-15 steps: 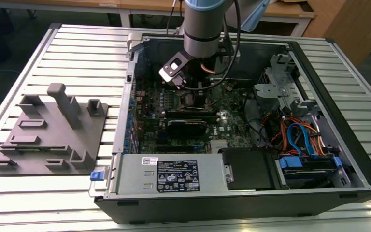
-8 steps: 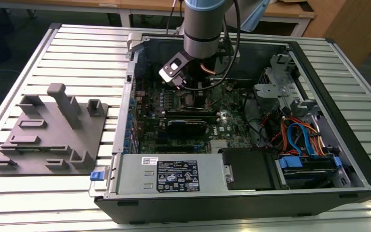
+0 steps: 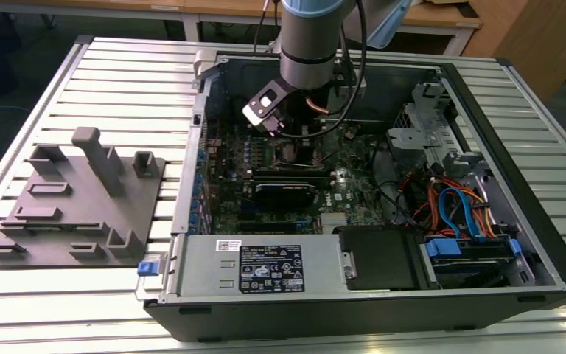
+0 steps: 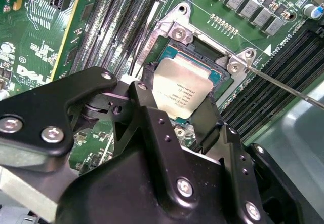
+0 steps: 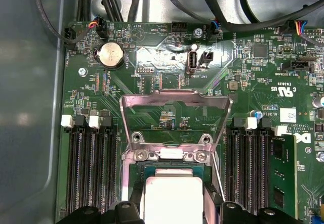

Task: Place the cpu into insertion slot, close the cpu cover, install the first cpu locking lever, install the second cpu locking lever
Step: 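Place the cpu into insertion slot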

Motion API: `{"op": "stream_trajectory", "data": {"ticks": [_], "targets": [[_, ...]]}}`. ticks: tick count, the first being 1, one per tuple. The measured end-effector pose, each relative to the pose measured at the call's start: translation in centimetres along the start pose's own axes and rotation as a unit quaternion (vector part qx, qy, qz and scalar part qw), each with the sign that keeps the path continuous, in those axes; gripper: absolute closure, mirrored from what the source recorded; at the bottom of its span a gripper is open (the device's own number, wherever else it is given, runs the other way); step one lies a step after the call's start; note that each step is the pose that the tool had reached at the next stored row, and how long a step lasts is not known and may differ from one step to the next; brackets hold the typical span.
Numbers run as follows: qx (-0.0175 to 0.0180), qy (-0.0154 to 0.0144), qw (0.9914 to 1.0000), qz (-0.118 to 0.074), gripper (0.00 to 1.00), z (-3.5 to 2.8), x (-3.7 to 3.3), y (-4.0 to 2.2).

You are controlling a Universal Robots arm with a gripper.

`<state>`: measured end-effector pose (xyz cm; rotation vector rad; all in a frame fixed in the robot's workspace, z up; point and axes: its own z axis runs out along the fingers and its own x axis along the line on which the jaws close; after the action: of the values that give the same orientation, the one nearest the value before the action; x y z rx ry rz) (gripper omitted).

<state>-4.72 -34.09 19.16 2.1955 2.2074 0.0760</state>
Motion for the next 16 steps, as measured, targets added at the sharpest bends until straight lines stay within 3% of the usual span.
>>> {"op": "stream_trajectory", "data": {"ticks": [16], "targets": [[0.0000,0.0000,1.00000,0.000,0.46,0.04,0.00,0.00]]}}
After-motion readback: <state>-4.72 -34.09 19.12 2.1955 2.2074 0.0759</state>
